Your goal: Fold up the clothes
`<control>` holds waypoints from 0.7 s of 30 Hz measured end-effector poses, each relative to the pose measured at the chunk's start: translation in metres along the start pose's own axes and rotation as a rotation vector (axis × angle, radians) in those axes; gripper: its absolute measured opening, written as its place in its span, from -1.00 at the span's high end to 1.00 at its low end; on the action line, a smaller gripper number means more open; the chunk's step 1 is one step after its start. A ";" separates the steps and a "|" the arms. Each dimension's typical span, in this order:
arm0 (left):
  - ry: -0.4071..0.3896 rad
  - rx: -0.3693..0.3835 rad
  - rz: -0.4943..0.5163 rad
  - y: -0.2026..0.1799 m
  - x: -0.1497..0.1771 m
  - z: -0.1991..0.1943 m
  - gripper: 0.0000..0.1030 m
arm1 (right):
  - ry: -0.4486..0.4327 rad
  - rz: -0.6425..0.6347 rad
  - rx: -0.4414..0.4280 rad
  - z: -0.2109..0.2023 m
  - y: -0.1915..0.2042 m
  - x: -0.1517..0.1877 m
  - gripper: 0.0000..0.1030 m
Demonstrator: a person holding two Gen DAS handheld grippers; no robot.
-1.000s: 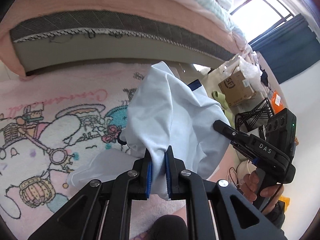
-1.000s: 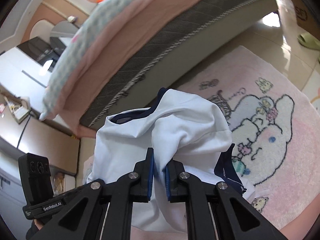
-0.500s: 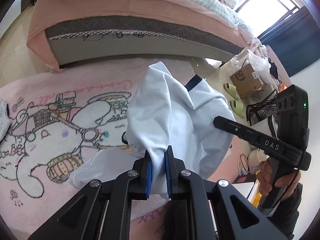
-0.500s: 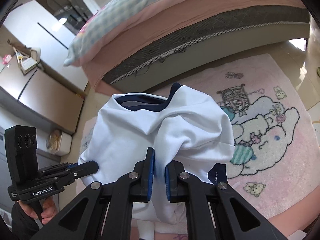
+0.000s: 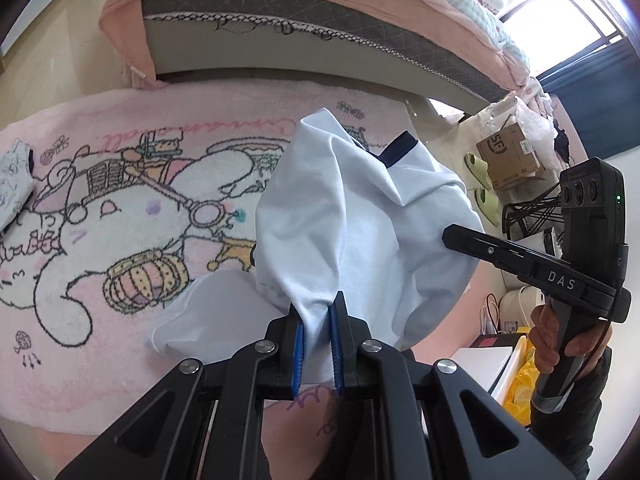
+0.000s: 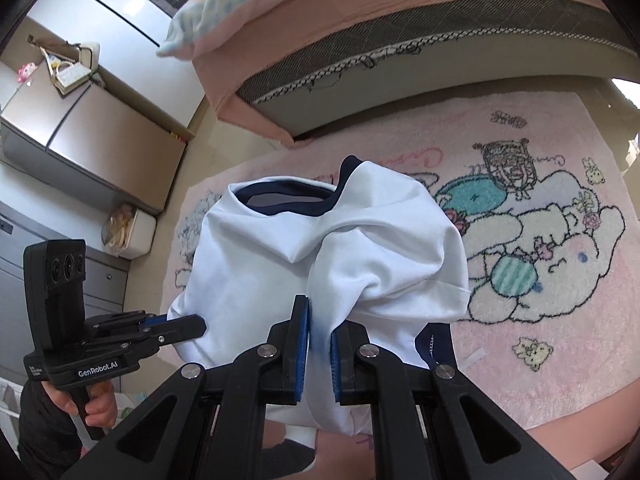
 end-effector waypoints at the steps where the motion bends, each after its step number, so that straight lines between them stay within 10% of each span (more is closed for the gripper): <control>1: 0.012 0.003 0.004 0.000 0.003 0.002 0.81 | 0.009 -0.001 0.002 0.002 0.000 0.003 0.84; 21: 0.156 0.017 -0.083 0.051 0.028 0.098 0.81 | 0.128 0.051 0.057 0.089 -0.055 0.020 0.84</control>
Point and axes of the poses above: each gripper's, at about its wrist camera, not at the fingertips, and z roughly the way its jaws point, y to its left, x to its underside, the point moved 6 cm from there along z, roughly the way its jaws point, and after that the axes turned 13 degrees about -y, right-handed, at the moved point
